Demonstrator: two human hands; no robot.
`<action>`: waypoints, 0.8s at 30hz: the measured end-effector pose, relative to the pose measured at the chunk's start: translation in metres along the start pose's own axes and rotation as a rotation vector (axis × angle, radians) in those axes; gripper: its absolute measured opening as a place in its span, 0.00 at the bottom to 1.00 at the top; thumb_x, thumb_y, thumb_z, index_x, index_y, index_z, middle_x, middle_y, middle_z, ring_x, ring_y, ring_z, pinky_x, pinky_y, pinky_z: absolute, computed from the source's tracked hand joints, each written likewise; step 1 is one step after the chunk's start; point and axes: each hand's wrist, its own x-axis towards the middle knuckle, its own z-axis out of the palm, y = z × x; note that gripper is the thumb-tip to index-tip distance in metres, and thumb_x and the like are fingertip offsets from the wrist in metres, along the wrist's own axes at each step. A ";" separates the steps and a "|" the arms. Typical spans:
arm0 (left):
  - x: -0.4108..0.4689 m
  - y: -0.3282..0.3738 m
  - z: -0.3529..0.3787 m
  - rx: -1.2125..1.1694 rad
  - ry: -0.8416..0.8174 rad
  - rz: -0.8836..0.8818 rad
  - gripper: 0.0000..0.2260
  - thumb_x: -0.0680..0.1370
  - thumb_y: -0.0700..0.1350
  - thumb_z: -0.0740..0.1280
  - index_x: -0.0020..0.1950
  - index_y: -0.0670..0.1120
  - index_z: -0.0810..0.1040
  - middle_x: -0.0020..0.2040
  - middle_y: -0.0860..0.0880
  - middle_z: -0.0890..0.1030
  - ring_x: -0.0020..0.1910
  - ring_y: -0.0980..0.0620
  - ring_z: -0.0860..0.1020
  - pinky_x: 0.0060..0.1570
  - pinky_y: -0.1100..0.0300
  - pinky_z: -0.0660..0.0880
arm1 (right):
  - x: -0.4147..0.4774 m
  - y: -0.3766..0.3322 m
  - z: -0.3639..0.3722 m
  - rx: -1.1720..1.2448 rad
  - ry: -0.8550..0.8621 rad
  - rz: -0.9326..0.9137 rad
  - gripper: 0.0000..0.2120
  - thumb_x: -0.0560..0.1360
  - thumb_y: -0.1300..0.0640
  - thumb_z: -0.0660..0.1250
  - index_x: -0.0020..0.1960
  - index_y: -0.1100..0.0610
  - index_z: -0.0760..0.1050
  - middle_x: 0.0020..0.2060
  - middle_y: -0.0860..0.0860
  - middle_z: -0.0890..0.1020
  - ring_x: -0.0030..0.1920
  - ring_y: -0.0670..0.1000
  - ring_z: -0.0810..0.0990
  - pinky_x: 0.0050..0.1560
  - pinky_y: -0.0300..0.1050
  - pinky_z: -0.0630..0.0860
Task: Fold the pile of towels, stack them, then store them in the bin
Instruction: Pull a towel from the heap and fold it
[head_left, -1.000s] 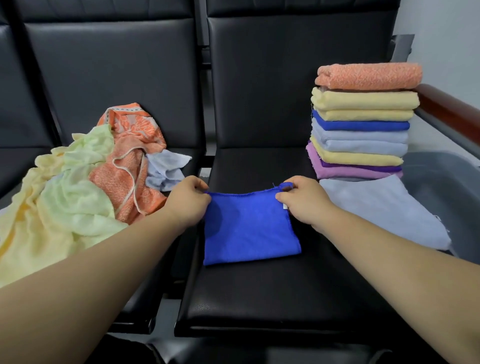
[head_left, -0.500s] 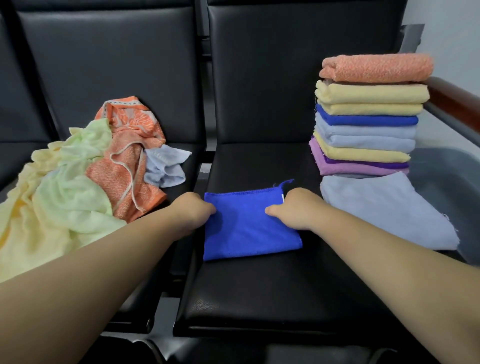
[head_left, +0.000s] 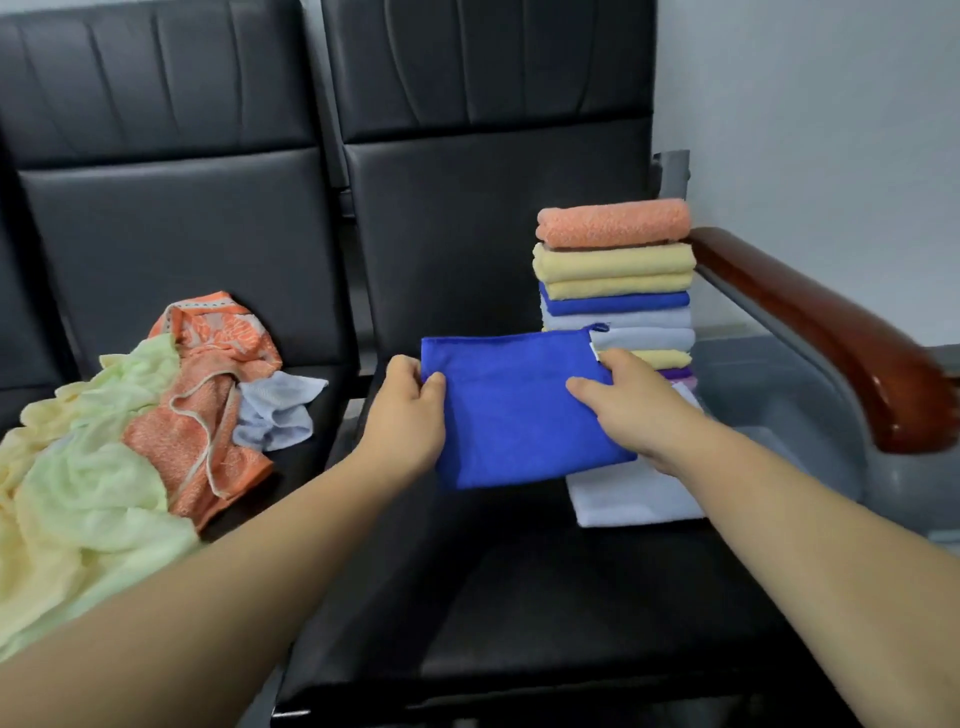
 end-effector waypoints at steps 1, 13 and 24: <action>-0.001 0.006 0.012 0.007 -0.025 -0.005 0.08 0.85 0.47 0.59 0.52 0.43 0.70 0.41 0.51 0.75 0.39 0.52 0.73 0.34 0.63 0.67 | 0.000 0.007 -0.014 -0.046 0.026 0.010 0.08 0.82 0.48 0.66 0.57 0.52 0.74 0.51 0.51 0.83 0.50 0.55 0.84 0.56 0.57 0.82; -0.002 0.029 0.142 0.098 -0.234 -0.103 0.08 0.83 0.49 0.60 0.49 0.45 0.68 0.43 0.48 0.76 0.37 0.51 0.72 0.34 0.56 0.68 | 0.009 0.088 -0.093 -0.346 0.173 0.175 0.13 0.82 0.48 0.68 0.49 0.55 0.68 0.38 0.47 0.72 0.38 0.50 0.72 0.31 0.42 0.61; 0.005 0.012 0.083 0.365 -0.313 -0.101 0.13 0.80 0.55 0.66 0.57 0.49 0.68 0.41 0.46 0.83 0.33 0.48 0.84 0.39 0.49 0.83 | 0.002 0.071 -0.069 -0.581 0.103 0.014 0.29 0.79 0.39 0.68 0.72 0.54 0.68 0.69 0.53 0.73 0.68 0.56 0.72 0.67 0.54 0.74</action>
